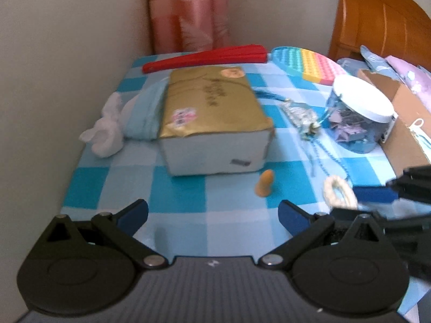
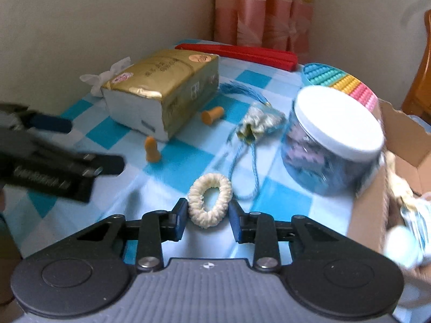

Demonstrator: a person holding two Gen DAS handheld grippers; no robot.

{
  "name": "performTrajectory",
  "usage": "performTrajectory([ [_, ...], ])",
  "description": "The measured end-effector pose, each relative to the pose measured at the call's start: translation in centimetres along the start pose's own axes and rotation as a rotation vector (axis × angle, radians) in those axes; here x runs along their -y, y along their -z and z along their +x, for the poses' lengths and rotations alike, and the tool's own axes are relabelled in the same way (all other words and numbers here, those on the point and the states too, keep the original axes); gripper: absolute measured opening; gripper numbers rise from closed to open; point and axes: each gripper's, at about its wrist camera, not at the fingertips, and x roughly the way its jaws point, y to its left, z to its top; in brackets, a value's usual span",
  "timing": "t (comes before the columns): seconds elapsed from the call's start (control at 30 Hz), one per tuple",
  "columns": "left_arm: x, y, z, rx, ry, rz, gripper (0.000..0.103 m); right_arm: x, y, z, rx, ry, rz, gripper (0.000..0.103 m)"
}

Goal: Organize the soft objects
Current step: 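Grasp the cream ring scrunchie with the right tool while the left tool grasps an orange earplug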

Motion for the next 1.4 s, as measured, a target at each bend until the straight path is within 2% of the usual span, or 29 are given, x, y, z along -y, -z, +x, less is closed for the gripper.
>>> performTrajectory([
  [0.2, 1.1, -0.7, 0.9, 0.006, 0.003, 0.006, 0.1, -0.2, 1.3, -0.9, 0.016, 0.008, -0.017, 0.046],
  [0.27, 1.0, -1.1, 1.2, 0.006, -0.006, -0.005, 0.1, -0.3, 1.4, -0.9, 0.021, 0.015, -0.02, 0.055],
  [0.3, 1.0, -1.2, 1.4, 0.008, -0.01, -0.012, 0.1, -0.2, 1.4, -0.9, 0.023, 0.018, -0.021, 0.056],
  [0.57, -0.2, -1.8, 2.0, 0.016, -0.037, -0.075, 0.1, -0.1, 1.6, -0.7, 0.038, -0.001, -0.014, 0.061],
  [0.83, -2.3, -0.9, 1.2, 0.001, -0.088, -0.121, 0.1, -0.1, 1.7, -0.7, 0.045, -0.007, -0.016, 0.062],
  [1.03, -1.7, -0.2, 0.6, 0.008, -0.052, -0.077, 0.099, -0.1, 1.8, -0.7, 0.046, -0.007, -0.018, 0.064],
  [1.1, -1.1, -0.1, 0.6, 0.009, -0.031, -0.068, 0.097, -0.1, 1.8, -0.7, 0.047, -0.003, -0.017, 0.067],
  [1.2, -0.2, -0.1, 1.0, 0.0, -0.004, -0.078, 0.082, -0.2, 1.8, -0.7, 0.047, 0.002, -0.02, 0.07],
  [1.27, 0.2, 0.0, 1.2, -0.002, 0.007, -0.085, 0.068, -0.2, 1.8, -0.7, 0.047, 0.002, -0.023, 0.073],
  [1.4, 1.2, -0.1, 1.2, 0.016, 0.008, -0.08, 0.06, 0.0, 1.9, -0.6, 0.05, -0.003, -0.023, 0.079],
])
